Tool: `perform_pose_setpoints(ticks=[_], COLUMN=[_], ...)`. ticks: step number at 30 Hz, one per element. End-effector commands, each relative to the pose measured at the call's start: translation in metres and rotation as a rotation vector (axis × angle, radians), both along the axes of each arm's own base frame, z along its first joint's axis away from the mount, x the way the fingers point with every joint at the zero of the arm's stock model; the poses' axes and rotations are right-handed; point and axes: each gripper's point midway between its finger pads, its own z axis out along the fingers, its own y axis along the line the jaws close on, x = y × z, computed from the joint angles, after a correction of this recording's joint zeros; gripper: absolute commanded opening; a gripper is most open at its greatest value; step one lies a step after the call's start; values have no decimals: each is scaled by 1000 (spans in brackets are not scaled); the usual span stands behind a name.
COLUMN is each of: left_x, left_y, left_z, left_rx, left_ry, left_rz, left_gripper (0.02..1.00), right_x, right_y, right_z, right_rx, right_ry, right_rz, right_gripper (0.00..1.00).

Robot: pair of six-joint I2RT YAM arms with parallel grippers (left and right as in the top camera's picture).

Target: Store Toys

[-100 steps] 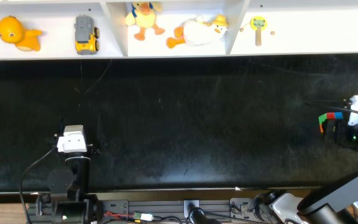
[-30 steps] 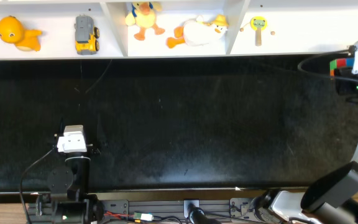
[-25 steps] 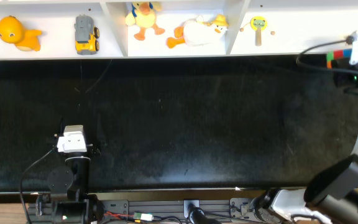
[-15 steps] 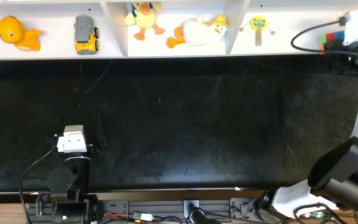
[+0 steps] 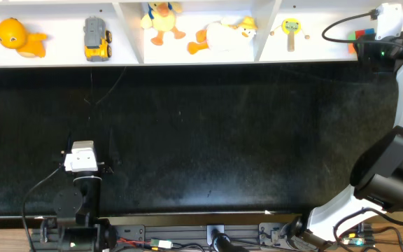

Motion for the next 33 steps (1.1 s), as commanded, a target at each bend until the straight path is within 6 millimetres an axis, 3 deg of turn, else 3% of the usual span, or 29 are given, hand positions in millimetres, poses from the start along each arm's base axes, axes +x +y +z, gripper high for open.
perform_pose_setpoints(ticks=[1,6,13,23,33], left_x=[0,0,0,0,0], left_y=[1,1,1,1,1], left_z=[1,1,1,1,1], left_rx=[16,16,16,16,16], left_ry=[-5,-5,-5,-5,-5], left_rz=[3,3,3,3,3], left_gripper=[998,998,998,998,998], right_x=[9,10,11,12,5], right_y=[-3,-3,-4,-8,-4], right_z=[13,13,14,18,36], right_rx=[-4,-6,-9,-26,-28], right_ry=[-35,-39,-46,-54,-74], right_rz=[-5,-5,-5,-22,-27], right_gripper=[391,520,996,996,998])
